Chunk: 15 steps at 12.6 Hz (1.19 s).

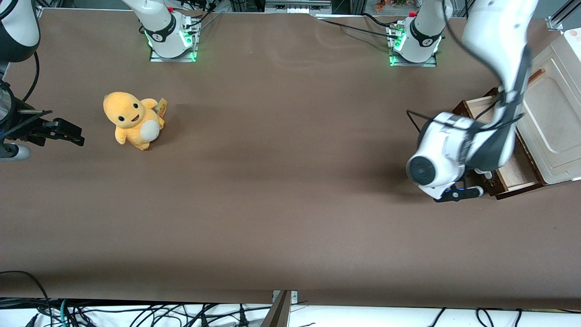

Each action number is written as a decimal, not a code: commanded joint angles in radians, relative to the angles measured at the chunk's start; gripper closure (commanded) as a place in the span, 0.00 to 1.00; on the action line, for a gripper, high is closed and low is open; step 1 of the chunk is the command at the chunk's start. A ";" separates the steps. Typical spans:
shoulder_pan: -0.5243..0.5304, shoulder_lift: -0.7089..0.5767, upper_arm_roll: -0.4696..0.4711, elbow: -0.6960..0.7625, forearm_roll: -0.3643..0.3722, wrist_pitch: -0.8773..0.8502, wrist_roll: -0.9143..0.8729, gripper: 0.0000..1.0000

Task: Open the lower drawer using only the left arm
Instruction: 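Pull the handle with the left gripper, sliding the drawer out, then release the handle and raise the left gripper away from the drawer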

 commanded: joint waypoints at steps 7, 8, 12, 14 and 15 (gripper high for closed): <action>0.071 -0.381 0.168 -0.048 -0.588 0.108 0.536 0.00; 0.069 -0.418 0.168 -0.047 -0.591 0.088 0.599 0.00; 0.069 -0.483 0.168 -0.019 -0.576 -0.115 0.688 0.00; 0.068 -0.498 0.164 0.007 -0.573 -0.174 0.728 0.00; 0.068 -0.501 0.159 0.003 -0.573 -0.194 0.728 0.00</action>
